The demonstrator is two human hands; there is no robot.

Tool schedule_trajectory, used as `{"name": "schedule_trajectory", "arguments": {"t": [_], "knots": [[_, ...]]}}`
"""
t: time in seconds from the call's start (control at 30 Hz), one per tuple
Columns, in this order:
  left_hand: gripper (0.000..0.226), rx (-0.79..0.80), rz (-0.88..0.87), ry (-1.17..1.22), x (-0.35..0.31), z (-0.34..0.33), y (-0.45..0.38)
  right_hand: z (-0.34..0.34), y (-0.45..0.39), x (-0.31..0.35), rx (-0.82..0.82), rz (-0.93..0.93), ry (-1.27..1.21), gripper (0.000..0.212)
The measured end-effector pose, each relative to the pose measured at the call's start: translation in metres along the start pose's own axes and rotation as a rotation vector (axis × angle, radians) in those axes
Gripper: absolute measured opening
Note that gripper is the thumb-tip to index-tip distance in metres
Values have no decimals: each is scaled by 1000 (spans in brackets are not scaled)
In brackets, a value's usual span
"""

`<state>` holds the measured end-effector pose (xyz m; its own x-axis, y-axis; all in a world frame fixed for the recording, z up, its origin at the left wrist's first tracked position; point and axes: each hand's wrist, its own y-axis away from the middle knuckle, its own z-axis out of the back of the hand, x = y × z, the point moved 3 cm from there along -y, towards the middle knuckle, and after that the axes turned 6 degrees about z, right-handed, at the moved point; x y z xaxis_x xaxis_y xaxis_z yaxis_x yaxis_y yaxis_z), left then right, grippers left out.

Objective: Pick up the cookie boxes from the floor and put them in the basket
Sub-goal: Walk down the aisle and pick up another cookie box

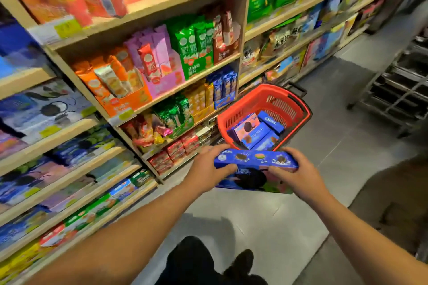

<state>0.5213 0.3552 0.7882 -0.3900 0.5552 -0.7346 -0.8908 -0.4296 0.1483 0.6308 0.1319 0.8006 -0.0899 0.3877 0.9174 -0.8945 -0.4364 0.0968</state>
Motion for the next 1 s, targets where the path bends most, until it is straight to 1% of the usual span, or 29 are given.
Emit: {"name": "schedule_trajectory", "arguments": {"t": [0.07, 0.2, 0.27, 0.37, 0.43, 0.53, 0.67, 0.73, 0.8, 0.87, 1.0], "knots": [[57, 9, 7, -2, -5, -3, -31, 6, -31, 0, 32, 2, 17, 51], [58, 73, 21, 20, -13, -16, -116, 20, -109, -14, 24, -27, 55, 51], [56, 111, 10, 33, -13, -25, -172, 26, -157, -24, 15, -36, 100, 47], [58, 181, -21, 27, -14, -39, -252, 35, -222, -38, 1, -79, 99, 41], [59, 248, -21, 27, -16, -52, -303, 43, -265, -49, -24, -118, 110, 41], [59, 298, -38, 18, -25, -65, -364, 54, -316, -57, -58, -163, 128, 41], [60, 377, -65, -57, -37, -85, -438, 65, -366, -83, -119, -259, 39, 40], [61, 447, -40, -53, -41, -104, -474, 72, -392, -105, -150, -299, 27, 40], [61, 448, -31, -39, -38, -121, -500, 74, -415, -130, -146, -336, 8, 41], [62, 462, -35, -69, -34, -143, -529, 74, -442, -161, -130, -374, -13, 43], [65, 509, 2, -180, -12, -191, -590, 63, -503, -228, -85, -370, -47, 45]]}}
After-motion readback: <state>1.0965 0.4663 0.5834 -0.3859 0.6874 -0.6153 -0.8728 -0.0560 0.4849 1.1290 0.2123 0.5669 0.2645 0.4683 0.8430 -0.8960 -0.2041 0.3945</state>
